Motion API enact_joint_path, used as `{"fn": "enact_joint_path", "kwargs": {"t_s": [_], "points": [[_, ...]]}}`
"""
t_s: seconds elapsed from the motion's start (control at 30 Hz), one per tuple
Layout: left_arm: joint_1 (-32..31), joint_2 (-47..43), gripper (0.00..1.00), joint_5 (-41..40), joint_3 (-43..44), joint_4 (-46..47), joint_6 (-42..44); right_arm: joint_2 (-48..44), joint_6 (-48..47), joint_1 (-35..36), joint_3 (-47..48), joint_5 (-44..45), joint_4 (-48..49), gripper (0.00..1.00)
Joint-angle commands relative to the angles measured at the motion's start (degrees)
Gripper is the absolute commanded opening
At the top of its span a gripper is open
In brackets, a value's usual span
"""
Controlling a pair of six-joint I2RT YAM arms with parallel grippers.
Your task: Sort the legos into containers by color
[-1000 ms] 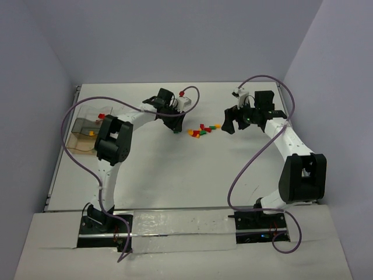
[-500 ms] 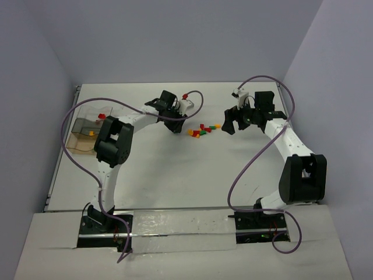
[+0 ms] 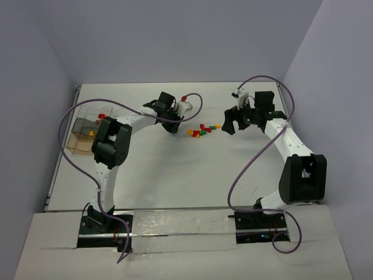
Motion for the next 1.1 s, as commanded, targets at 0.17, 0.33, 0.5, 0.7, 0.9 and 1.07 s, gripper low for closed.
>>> {"fn": "enact_joint_path", "kwargs": {"t_s": [0.17,0.33,0.5,0.7,0.9,1.07], "points": [[0.6,0.9,0.01,-1.6,-4.8,-11.2,-0.3,-2.9,-1.8,-0.4,-0.3,-1.3,2.6,0.99],[3.8,-8.6,0.00,0.2,-7.8,-13.2,-2.0,-1.6,-0.6,-0.1,0.2,-1.7,3.7,0.98],[9.8,-20.7,0.00,3.7,-12.1,-16.0,-3.7,-1.6,-0.2,1.1,-0.4,-0.6,4.9,0.98],[23.2,-33.8,0.00,6.6,-19.0,-18.2,-3.7,-1.1,-0.1,6.0,-0.9,4.8,5.8,0.97],[36.0,-39.8,0.00,6.7,-20.8,-20.8,-0.2,0.1,0.7,9.3,-0.5,9.4,7.2,0.97],[44.2,-38.5,0.00,5.4,-22.7,-19.9,1.9,1.7,1.2,10.4,0.9,11.8,7.4,0.97]]}}
